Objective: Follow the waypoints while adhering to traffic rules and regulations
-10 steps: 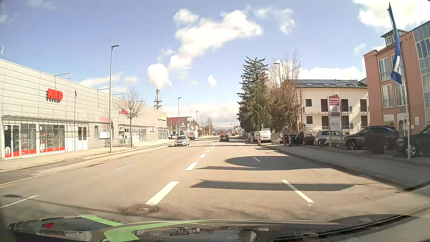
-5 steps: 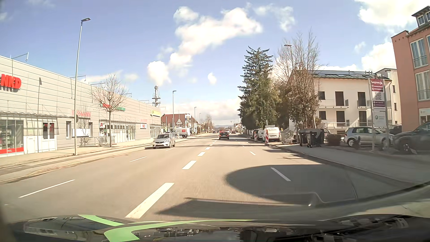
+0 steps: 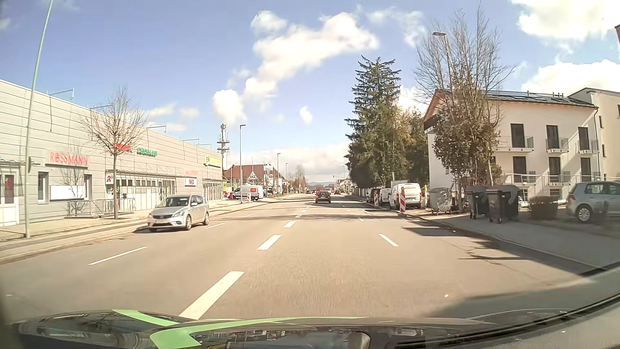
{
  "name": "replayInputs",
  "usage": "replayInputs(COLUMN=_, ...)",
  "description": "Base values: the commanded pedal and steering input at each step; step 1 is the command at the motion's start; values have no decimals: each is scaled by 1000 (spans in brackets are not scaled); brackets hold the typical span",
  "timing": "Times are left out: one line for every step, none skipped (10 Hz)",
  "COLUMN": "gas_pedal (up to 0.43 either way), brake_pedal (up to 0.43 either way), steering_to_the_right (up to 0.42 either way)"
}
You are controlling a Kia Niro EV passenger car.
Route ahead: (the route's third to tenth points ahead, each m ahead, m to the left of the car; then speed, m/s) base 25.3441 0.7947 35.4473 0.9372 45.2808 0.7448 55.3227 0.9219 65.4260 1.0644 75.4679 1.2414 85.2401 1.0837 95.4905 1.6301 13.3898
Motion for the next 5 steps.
replayInputs(gas_pedal=39, brake_pedal=0, steering_to_the_right=0)
replayInputs(gas_pedal=39, brake_pedal=0, steering_to_the_right=0)
replayInputs(gas_pedal=39, brake_pedal=0, steering_to_the_right=0)
replayInputs(gas_pedal=39, brake_pedal=0, steering_to_the_right=0)
replayInputs(gas_pedal=39, brake_pedal=0, steering_to_the_right=0)
